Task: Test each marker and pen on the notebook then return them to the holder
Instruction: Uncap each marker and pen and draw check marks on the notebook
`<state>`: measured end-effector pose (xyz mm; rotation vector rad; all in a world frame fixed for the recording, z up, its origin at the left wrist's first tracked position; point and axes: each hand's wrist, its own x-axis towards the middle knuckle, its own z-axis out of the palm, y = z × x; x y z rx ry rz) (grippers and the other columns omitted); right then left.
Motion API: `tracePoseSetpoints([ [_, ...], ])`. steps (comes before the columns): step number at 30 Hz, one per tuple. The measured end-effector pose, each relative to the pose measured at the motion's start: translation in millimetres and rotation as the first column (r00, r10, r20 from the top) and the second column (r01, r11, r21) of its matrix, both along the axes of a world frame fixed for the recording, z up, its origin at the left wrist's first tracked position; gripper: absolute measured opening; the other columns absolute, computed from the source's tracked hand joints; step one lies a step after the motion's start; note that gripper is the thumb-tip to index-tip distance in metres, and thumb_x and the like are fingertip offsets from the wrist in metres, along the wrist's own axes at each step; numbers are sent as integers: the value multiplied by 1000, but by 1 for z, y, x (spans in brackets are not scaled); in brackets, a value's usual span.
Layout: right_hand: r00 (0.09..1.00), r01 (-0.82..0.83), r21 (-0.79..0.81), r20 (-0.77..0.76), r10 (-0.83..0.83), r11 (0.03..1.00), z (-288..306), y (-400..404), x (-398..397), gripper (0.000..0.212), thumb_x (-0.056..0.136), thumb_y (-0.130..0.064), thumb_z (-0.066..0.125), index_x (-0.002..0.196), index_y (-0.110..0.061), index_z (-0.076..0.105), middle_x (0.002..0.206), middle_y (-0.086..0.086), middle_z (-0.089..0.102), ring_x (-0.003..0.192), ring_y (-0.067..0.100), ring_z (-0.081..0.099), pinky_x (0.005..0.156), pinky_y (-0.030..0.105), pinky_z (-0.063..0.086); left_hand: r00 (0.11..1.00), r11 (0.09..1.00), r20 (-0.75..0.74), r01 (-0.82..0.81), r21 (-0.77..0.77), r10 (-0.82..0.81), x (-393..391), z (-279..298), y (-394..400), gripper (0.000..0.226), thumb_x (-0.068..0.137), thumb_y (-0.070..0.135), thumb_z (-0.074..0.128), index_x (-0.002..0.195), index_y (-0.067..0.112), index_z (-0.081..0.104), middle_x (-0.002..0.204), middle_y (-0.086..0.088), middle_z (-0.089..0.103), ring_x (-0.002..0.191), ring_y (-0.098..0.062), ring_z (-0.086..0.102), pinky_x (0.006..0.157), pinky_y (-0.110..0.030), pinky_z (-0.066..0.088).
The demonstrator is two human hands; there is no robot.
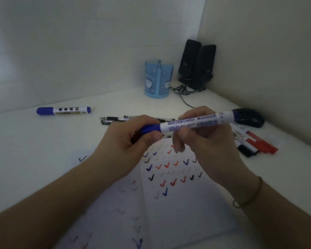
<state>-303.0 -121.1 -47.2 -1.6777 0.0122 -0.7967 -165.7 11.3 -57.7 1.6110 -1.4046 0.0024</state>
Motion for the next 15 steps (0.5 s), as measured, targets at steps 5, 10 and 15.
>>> tracePoseSetpoints([
  [5, 971, 217, -122, -80, -227, 969, 10, -31, -11, 14, 88, -11, 55, 101, -17, 56, 102, -6, 64, 89, 10, 62, 73, 26, 53, 975, 948, 219, -109, 300, 43, 5, -4, -2, 74, 70, 77, 47, 135, 44, 38, 101, 23, 56, 90, 3, 53, 78, -20, 46],
  [10, 611, 353, -762, -251, -750, 543, 2, -85, -28, 43, 95, -36, 48, 135, -27, 36, 83, -15, 56, 84, 15, 55, 73, 36, 49, 932, 956, 360, -134, 263, 31, 23, -19, -1, 48, 83, 60, 48, 120, 31, 60, 117, 20, 55, 111, 1, 48, 98, -28, 44],
  [15, 415, 118, -905, -329, -848, 409, -7, -95, -34, 36, 85, -51, 56, 115, -32, 51, 90, -8, 60, 86, 14, 47, 69, 29, 39, 943, 966, 331, -109, 233, 27, 27, -25, -6, 45, 83, 58, 50, 119, 32, 61, 117, 22, 54, 113, 1, 48, 99, -27, 42],
])
